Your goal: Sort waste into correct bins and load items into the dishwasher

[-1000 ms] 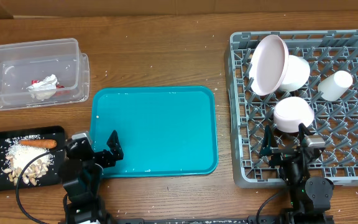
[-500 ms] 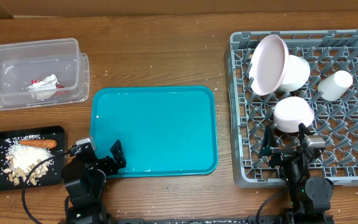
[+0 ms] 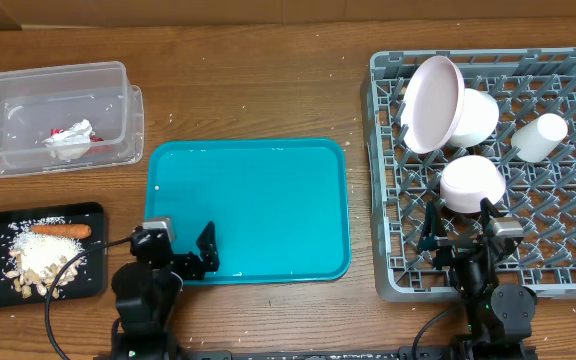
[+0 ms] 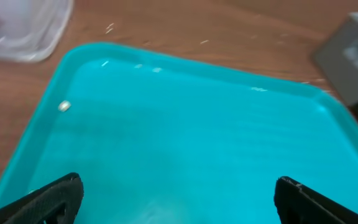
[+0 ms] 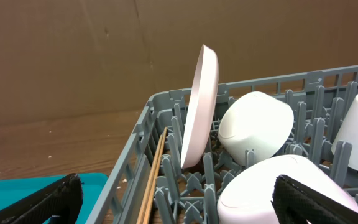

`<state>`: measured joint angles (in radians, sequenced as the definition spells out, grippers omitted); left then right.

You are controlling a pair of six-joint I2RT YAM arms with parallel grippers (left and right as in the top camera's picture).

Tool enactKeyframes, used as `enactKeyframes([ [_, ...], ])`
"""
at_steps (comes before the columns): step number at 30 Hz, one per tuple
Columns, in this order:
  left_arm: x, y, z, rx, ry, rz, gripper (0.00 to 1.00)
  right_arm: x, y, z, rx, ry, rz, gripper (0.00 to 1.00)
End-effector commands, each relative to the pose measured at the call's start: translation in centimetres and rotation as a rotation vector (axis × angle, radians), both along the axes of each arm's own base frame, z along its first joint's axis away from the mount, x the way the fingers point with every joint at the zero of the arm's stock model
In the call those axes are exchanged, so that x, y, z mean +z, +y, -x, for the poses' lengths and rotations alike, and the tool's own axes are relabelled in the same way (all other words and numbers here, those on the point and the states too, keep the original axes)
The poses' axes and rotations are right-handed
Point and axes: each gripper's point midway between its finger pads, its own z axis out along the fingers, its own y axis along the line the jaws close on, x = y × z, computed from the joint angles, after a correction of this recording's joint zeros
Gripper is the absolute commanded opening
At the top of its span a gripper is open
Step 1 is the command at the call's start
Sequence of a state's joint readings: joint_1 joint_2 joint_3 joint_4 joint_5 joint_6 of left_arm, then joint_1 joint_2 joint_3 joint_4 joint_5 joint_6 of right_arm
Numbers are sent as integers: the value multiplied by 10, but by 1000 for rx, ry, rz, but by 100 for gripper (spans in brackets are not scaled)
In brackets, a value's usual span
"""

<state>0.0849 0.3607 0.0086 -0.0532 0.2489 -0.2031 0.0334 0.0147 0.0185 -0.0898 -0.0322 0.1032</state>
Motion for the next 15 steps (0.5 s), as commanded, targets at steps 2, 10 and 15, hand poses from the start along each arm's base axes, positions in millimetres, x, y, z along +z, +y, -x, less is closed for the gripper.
enactKeyframes([
  [2,18,0,-2,14,-85,-22,100,-1,-2,0,-13,-8,7,100],
  [10,47,0,-1,14,-213,-28,100,-1,-2,0,-13,-8,7,100],
  [15,51,0,-1,12,-230,-28,100,-1,-2,0,-13,-8,7,100],
])
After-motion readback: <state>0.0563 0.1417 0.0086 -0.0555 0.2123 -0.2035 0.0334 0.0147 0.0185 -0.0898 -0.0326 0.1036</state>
